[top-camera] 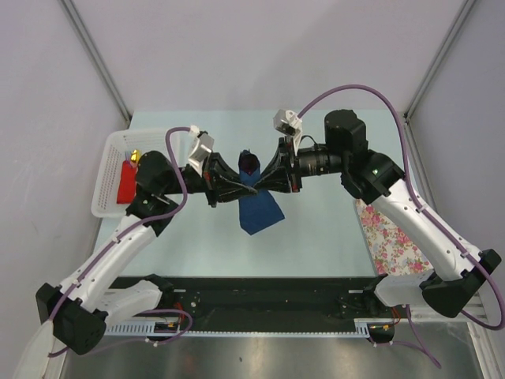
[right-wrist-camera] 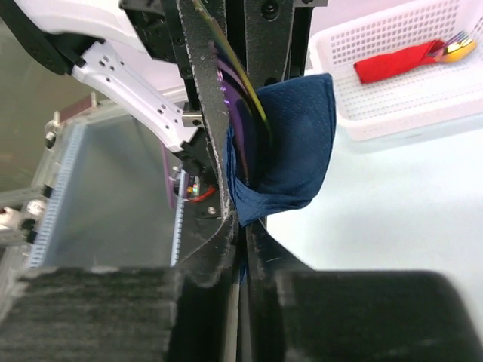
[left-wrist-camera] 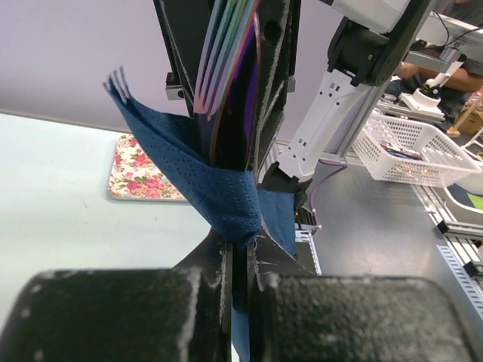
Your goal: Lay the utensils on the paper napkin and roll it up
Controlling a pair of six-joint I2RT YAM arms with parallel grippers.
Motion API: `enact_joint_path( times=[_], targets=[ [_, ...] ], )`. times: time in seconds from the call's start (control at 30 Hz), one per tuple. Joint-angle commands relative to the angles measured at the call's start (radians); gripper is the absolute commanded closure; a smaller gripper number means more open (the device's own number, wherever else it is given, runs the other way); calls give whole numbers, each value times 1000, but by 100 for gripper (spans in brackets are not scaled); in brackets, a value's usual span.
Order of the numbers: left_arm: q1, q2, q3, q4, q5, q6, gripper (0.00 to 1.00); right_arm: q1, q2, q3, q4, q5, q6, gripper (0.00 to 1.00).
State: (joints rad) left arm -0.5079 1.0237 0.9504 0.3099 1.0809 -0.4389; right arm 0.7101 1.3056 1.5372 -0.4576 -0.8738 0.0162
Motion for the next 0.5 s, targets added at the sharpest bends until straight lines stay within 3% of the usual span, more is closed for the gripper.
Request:
enact_joint_path(
  times=[0.0,0.03,0.07,0.13,0.17,0.2,0.33,0.47],
  targets=[
    [34,10,-48,165,39,-123,100,-40,-25,18,169,-39,126,74],
    [43,18,-58,196,40,-151,100,-63,-26,17,178,-42,145,67],
    [54,21,-58,219,39,-174,100,-73,-25,15,181,-53,159,48],
    [75,27,-47,251,21,-211,100,-96,-31,8,171,-54,177,30],
    [81,36,-42,261,14,-227,100,-98,-37,5,149,-51,174,15],
    [95,42,-38,287,4,-262,100,-103,-40,-5,133,-45,160,10],
    [126,56,-16,328,-27,-307,100,-97,-65,-47,16,2,82,4],
    [144,88,2,371,-38,-365,100,-103,-75,-86,-33,21,22,14]
  ],
)
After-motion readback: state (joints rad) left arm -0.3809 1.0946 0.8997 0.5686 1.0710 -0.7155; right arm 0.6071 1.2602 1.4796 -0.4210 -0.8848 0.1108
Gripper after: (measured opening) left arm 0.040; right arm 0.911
